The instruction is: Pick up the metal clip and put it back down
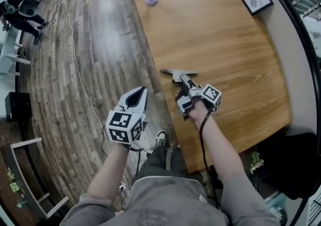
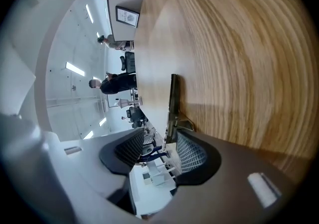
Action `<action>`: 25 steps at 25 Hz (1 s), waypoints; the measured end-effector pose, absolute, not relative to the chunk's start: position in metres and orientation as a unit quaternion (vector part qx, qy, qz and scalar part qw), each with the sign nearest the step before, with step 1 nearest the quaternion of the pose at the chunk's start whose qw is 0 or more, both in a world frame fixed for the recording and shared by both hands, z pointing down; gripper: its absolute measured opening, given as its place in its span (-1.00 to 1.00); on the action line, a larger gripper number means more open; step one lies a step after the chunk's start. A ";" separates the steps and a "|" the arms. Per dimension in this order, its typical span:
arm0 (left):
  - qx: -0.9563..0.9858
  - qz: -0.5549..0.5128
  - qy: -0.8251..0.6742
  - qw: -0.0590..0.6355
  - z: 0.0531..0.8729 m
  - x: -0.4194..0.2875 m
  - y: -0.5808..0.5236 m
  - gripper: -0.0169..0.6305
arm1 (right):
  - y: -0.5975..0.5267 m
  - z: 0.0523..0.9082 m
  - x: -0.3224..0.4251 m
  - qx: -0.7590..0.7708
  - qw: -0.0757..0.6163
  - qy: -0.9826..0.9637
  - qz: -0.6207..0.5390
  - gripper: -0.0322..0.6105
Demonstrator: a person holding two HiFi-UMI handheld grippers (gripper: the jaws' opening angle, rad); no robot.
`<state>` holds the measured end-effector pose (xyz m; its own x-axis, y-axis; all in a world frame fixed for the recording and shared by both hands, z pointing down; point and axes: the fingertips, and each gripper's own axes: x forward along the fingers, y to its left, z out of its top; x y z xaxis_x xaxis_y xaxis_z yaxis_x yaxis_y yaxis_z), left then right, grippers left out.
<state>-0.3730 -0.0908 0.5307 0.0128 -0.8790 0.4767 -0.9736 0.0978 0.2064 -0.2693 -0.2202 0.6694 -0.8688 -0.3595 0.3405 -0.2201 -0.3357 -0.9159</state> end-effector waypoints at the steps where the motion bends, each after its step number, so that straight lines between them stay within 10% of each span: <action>1: 0.666 0.093 -0.696 0.252 0.529 -0.373 -0.092 -0.94 | -0.220 0.669 -0.267 -0.254 0.041 0.580 -0.773 -0.30; 25: 0.721 0.089 -0.680 0.098 0.357 -0.330 -0.078 -0.94 | -0.157 0.349 -0.193 -0.170 -0.018 0.955 -0.242 -0.67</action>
<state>-0.3297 -0.0777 0.3568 0.0599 -0.9633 0.2618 -0.9982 -0.0566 0.0203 -0.1933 -0.1575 0.3490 -0.9413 -0.3168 0.1165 -0.3340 0.8246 -0.4567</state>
